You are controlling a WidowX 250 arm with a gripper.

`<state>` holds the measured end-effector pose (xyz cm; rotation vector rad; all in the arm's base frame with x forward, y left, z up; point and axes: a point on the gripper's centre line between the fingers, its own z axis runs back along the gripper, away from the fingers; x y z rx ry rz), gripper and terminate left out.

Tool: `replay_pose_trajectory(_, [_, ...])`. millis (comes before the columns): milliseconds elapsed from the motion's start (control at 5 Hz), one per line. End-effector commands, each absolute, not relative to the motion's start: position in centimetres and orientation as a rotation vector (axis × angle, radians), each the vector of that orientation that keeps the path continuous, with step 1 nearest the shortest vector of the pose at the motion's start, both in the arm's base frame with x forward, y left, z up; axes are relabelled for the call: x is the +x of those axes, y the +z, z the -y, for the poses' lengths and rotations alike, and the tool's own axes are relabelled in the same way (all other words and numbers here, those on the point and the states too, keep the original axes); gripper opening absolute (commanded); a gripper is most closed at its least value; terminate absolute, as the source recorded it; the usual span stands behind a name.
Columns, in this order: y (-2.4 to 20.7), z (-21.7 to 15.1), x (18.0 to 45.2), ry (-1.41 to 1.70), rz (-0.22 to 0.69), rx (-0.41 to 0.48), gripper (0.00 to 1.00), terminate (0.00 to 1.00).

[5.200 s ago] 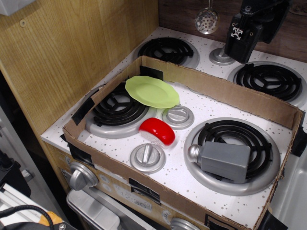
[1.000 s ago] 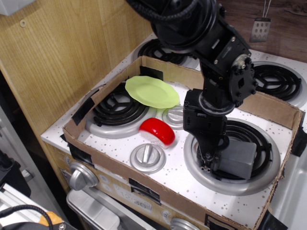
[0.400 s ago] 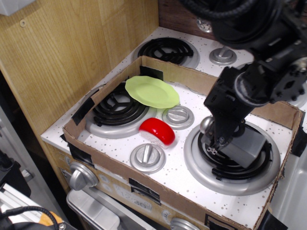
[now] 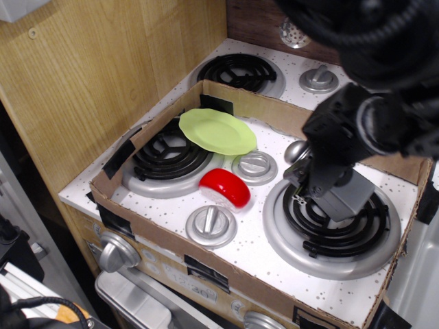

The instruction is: Right pepper shaker

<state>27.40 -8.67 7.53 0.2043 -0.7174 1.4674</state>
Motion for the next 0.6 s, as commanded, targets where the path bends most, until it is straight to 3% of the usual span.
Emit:
replay_pose_trajectory(0, [8.72, 9.72, 28.11, 1.387, 0.921, 0.323, 0.00, 0.00])
replay_pose_trajectory(200, [8.40, 9.74, 28.24, 1.319, 1.030, 0.364, 0.00, 0.00])
replay_pose_trajectory(400, [7.81, 9.80, 28.08, 1.298, 1.054, 0.393, 0.00, 0.00])
